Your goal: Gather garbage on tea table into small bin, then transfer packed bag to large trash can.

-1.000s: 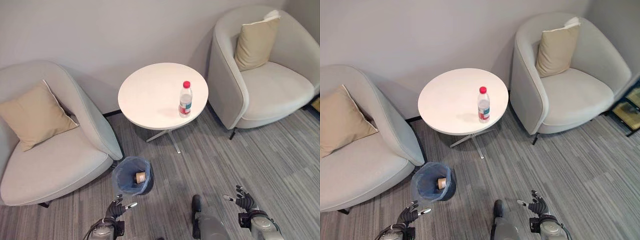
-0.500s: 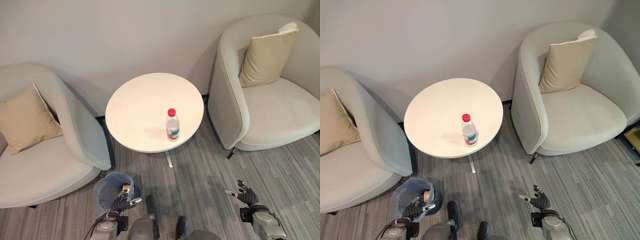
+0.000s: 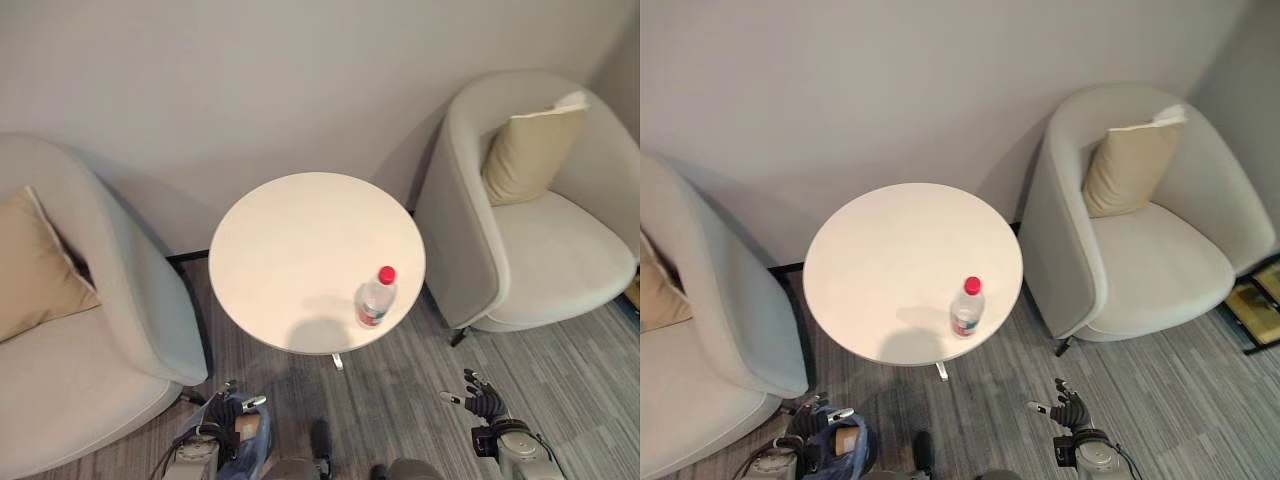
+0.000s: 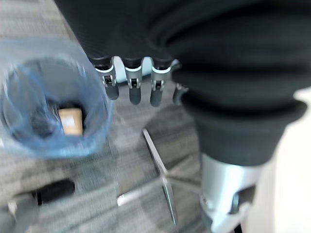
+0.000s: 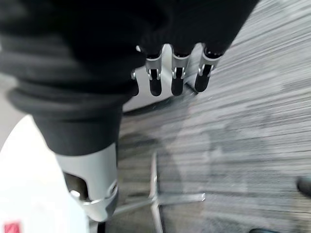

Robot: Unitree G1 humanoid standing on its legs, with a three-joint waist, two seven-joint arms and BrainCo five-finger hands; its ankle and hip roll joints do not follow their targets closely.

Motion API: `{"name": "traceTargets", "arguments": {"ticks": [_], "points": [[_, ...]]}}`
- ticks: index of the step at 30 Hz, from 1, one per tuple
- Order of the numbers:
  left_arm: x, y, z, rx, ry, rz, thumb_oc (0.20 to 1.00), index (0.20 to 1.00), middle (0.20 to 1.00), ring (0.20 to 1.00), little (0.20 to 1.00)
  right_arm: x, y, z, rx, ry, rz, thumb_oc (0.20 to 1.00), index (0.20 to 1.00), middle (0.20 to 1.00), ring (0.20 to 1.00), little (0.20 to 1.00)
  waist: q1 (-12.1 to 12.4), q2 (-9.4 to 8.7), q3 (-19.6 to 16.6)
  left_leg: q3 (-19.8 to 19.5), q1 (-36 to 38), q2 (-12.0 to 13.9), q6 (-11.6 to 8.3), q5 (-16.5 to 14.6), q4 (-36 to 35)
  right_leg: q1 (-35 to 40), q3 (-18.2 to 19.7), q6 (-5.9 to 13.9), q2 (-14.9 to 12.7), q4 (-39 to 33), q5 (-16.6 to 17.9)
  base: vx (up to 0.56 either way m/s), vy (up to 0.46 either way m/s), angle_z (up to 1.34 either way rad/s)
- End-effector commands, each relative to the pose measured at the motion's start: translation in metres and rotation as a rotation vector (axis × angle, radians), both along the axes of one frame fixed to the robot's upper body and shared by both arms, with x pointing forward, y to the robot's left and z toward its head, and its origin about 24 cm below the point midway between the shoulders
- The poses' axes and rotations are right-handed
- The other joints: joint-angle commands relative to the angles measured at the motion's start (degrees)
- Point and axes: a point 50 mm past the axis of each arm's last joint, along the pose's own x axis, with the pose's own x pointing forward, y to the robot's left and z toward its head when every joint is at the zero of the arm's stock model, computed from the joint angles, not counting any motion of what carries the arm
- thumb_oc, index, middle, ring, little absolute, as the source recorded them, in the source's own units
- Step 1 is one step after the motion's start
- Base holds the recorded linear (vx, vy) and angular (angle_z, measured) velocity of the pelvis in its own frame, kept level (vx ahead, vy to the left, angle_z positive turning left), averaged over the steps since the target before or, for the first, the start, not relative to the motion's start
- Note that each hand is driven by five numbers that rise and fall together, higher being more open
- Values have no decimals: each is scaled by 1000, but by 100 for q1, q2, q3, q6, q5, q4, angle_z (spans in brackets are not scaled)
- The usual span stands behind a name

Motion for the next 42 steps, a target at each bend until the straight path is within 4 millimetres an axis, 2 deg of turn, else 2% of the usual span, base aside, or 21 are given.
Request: {"name": "traceTargets", "arguments": {"ticks": [1, 5, 7, 11, 16, 19, 20, 23, 28, 34, 39, 40, 42], "points": [[3, 3, 6, 22, -54, -12, 1000, 1000, 1000, 1000, 1000, 28, -9, 32, -114, -156, 86, 1000, 1000, 1000, 1000, 1000, -22, -38, 89, 36, 77, 485, -629, -798, 619, 308, 228, 174, 79, -803, 887, 35, -89, 29], [-1, 2, 5, 31, -48, -27, 1000, 1000, 1000, 1000, 1000, 41, -5, 61, -242, -272, 245, 1000, 1000, 1000, 1000, 1000, 30, -88, 55, -3, 103, 516, -691, -811, 676, 517, 224, 104, 82, -1049, 889, 21, -130, 27], [-3, 1, 5, 27, -45, -33, 1000, 1000, 1000, 1000, 1000, 43, -5, 67, -273, -292, 278, 1000, 1000, 1000, 1000, 1000, 34, -86, 31, -46, 98, 533, -720, -781, 668, 594, 203, 75, 110, -1158, 888, 19, -94, 2], [-8, -3, 1, 18, -27, -50, 1000, 1000, 1000, 1000, 1000, 59, 5, 101, -406, -410, 464, 1000, 1000, 1000, 1000, 1000, 119, -63, -37, -180, 130, 606, -863, -637, 536, 891, -25, 3, 193, -1544, 887, 31, -141, 20], [-9, -10, -2, 6, -10, -77, 1000, 1000, 1000, 1000, 1000, 70, 22, 116, -433, -478, 573, 1000, 1000, 1000, 1000, 1000, 161, -2, -65, -274, 220, 643, -936, -540, 398, 1112, -202, -48, 253, -1752, 847, 28, -61, 15], [-10, -12, -3, 2, -7, -79, 1000, 1000, 1000, 1000, 1000, 71, 26, 117, -434, -483, 590, 1000, 1000, 1000, 1000, 1000, 161, 10, -65, -292, 250, 645, -948, -521, 368, 1154, -242, -56, 258, -1773, 839, 30, -31, 23], [-13, -16, -6, -2, 13, -97, 1000, 1000, 1000, 1000, 1000, 76, 36, 119, -433, -503, 626, 1000, 1000, 1000, 1000, 1000, 200, 48, -97, -341, 316, 653, -969, -476, 263, 1239, -327, -75, 285, -1827, 806, 45, -32, 8], [-14, -18, -7, -5, 19, -105, 1000, 1000, 1000, 1000, 1000, 79, 40, 119, -432, -506, 636, 1000, 1000, 1000, 1000, 1000, 215, 67, -110, -378, 342, 651, -980, -454, 209, 1280, -384, -78, 289, -1855, 793, 59, -25, 23], [-22, -19, -10, -7, 45, -116, 1000, 1000, 1000, 1000, 1000, 90, 55, 120, -412, -518, 655, 1000, 1000, 1000, 1000, 1000, 360, 108, -132, -539, 417, 619, -989, -422, 72, 1374, -556, -82, 298, -1911, 745, 77, -3, 20], [-27, -17, -11, -3, 63, -118, 1000, 1000, 1000, 1000, 1000, 90, 58, 100, -360, -441, 606, 1000, 1000, 1000, 1000, 1000, 525, 150, -118, -739, 359, 567, -1011, -376, 3, 1379, -760, -103, 294, -1926, 697, 34, 8, 26], [-30, -15, -12, -2, 70, -112, 1000, 1000, 1000, 1000, 1000, 92, 60, 96, -344, -428, 586, 1000, 1000, 1000, 1000, 1000, 599, 182, -94, -830, 329, 551, -1034, -346, -21, 1372, -858, -106, 286, -1943, 692, 8, 8, 18], [-29, -15, -12, -1, 69, -111, 1000, 1000, 1000, 1000, 1000, 97, 63, 96, -334, -429, 578, 200, 200, 200, 200, 200, 653, 196, -72, -880, 307, 554, -1044, -328, -30, 1367, -895, -112, 283, -1947, 689, 2, 2, 16], [-30, -14, -12, 1, 72, -108, 1000, 1000, 1000, 1000, 1000, 98, 64, 96, -311, -431, 553, 200, 200, 200, 200, 200, 681, 204, -76, -901, 312, 554, -1053, -324, -42, 1392, -908, -114, 281, -1969, 687, 12, 4, 11]]}}
